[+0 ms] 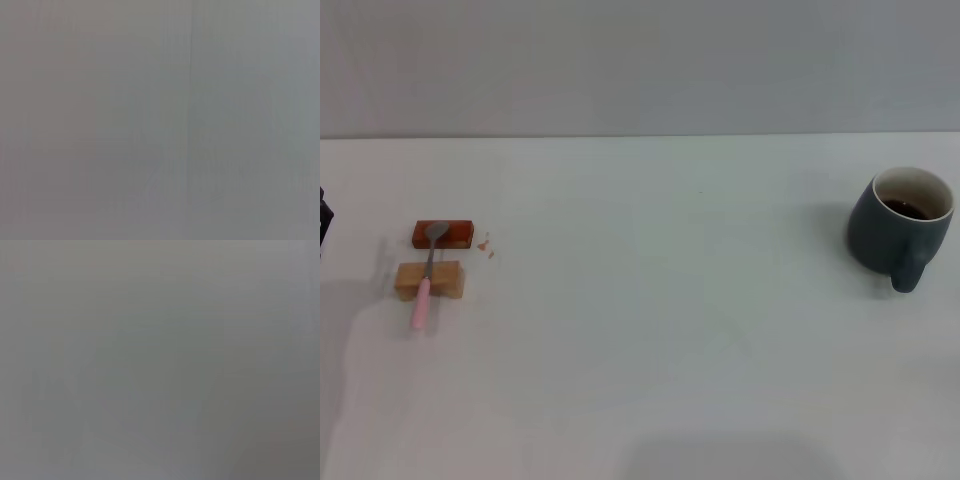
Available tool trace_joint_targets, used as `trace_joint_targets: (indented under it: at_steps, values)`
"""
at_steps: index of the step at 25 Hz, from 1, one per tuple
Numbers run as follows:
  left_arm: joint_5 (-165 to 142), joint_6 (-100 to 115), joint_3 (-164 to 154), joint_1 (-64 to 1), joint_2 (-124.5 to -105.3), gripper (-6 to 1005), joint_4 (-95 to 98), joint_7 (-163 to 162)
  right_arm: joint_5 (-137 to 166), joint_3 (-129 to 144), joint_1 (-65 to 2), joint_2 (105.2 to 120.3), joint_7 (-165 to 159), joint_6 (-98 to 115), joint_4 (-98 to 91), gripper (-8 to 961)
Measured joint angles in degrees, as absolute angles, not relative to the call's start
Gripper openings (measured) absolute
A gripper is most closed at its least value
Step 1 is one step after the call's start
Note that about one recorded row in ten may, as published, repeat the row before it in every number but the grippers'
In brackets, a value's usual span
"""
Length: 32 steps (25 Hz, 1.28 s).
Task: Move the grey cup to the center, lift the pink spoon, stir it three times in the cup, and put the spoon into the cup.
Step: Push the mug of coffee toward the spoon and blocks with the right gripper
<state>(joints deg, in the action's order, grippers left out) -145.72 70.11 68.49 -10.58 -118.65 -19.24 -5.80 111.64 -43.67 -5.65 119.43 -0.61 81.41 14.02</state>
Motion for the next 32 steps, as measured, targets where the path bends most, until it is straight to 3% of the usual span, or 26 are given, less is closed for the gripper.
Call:
trace_joint_targets:
  at_steps: [7,17,24,32]
  values:
    - [-145.7,70.0,68.4,-10.4,-118.64,815,-19.2,-5.8,106.2,-45.2,-9.4,119.18,-0.6,77.0,8.6,0]
    - [-145.7,69.5,68.4,-10.8,-118.65,814,-18.8,-5.8,97.6,-44.8,-22.7,117.92,-0.6,57.0,-0.9,-1]
    - [-145.7,69.5,68.4,-10.8,-118.74,814,-18.8,-5.8,97.7,-44.8,-27.0,116.44,-0.6,52.3,-0.9,0]
    - [-145.7,69.5,68.4,-11.1,-118.73,815,-19.0,-5.8,98.4,-44.4,-31.0,115.75,-0.1,48.3,-0.9,-1]
